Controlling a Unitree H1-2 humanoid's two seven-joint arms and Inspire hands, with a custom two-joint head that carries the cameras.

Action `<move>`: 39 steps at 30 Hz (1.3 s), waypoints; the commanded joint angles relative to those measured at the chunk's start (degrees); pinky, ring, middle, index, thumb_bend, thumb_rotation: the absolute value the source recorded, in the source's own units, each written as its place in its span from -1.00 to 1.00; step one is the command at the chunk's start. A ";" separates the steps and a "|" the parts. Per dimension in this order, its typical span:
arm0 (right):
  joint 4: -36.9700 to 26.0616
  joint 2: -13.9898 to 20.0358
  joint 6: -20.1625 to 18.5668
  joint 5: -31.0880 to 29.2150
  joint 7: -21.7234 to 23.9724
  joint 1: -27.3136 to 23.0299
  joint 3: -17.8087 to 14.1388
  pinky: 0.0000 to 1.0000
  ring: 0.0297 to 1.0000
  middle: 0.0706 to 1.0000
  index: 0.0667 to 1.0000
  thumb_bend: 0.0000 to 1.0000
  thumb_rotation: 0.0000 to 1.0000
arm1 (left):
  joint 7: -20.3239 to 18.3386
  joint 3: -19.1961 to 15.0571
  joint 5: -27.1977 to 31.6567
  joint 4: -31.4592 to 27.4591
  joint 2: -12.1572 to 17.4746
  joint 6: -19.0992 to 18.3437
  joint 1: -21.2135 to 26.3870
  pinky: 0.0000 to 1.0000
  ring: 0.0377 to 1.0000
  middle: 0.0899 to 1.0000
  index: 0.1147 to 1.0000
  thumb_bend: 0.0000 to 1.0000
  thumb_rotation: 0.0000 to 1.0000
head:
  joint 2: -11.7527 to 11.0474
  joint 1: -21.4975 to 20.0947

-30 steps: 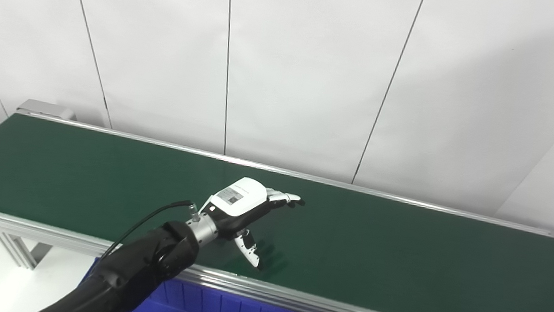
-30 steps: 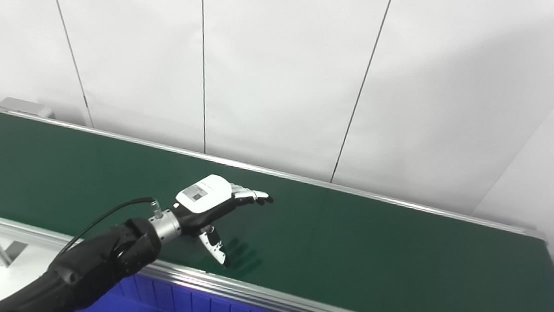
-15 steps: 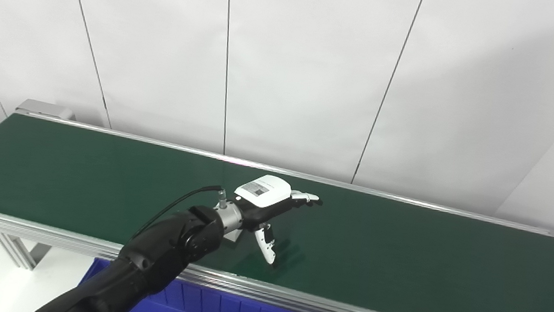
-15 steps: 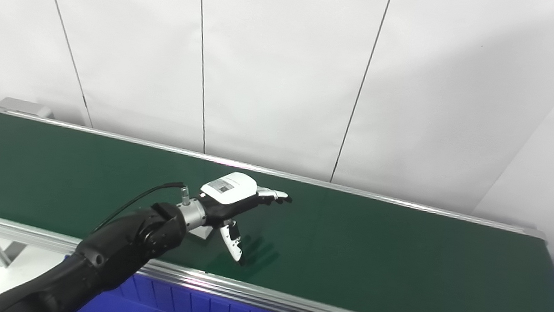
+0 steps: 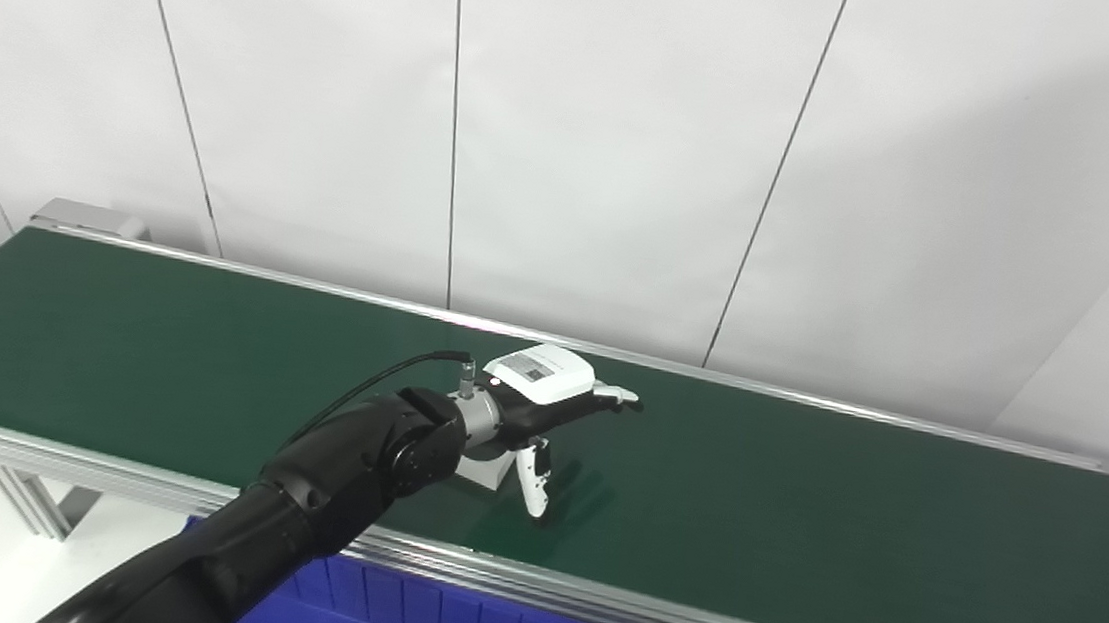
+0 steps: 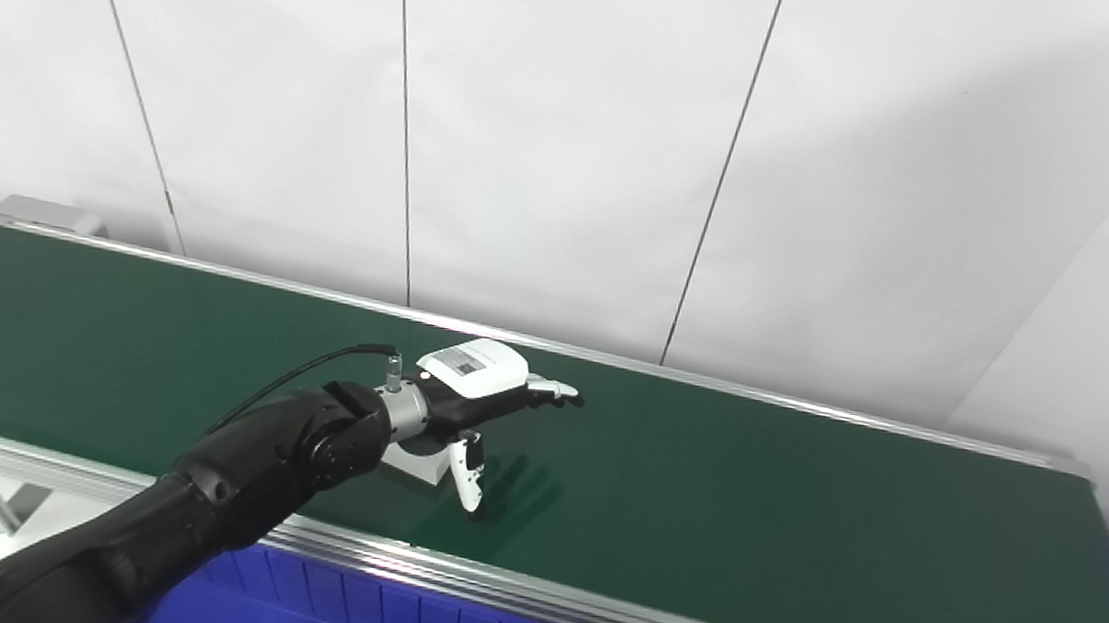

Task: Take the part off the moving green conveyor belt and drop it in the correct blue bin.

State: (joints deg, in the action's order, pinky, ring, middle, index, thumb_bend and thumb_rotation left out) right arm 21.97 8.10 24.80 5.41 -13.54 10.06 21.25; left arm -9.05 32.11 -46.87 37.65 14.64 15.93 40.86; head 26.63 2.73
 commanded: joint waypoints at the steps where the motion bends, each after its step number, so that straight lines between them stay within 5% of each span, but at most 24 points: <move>1: -1.53 -0.17 2.13 -0.08 -0.64 -0.34 0.17 0.65 0.65 0.77 0.64 0.71 0.99 | 1.70 -0.10 -0.68 0.52 0.74 0.61 4.02 0.26 0.57 0.70 0.77 1.00 -1.00 | 0.02 0.08; 11: -1.64 -0.12 2.13 -0.27 -0.45 -0.21 0.39 0.69 0.68 0.77 0.65 0.70 1.00 | 0.78 1.84 -2.90 2.86 1.51 0.18 5.75 0.30 0.54 0.73 0.76 1.00 -1.00 | 0.33 -0.20; 31: -2.93 -0.19 2.13 -0.86 0.32 0.56 0.49 0.74 0.68 0.78 0.66 0.74 0.98 | 7.19 8.74 -9.43 10.07 1.32 -0.75 6.02 0.55 0.59 0.63 0.65 0.98 -1.00 | 1.36 -1.15; 36: -3.26 -0.30 2.13 -0.87 0.27 0.77 0.50 0.73 0.68 0.78 0.65 0.74 0.99 | 9.62 9.59 -9.41 10.93 1.17 -0.95 5.81 0.46 0.45 0.50 0.45 0.88 -1.00 | 1.48 -1.32; 38: -3.35 -0.30 2.13 -0.75 0.21 0.79 0.53 0.75 0.69 0.78 0.65 0.76 0.99 | 10.62 10.22 -10.03 11.26 1.11 -1.25 6.07 0.30 0.36 0.43 0.37 0.75 -1.00 | 1.48 -1.32; 39: -3.43 -0.31 2.13 -0.64 0.12 0.80 0.55 0.74 0.68 0.78 0.65 0.76 0.99 | 11.35 10.68 -10.51 11.61 1.07 -1.30 6.28 0.02 0.15 0.31 0.27 0.61 -1.00 | 1.48 -1.32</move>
State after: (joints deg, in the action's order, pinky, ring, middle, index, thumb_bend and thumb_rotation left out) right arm 20.23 8.07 24.79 4.50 -13.44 11.10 21.76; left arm 1.32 42.31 -54.64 47.78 13.94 16.56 44.99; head 28.04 1.32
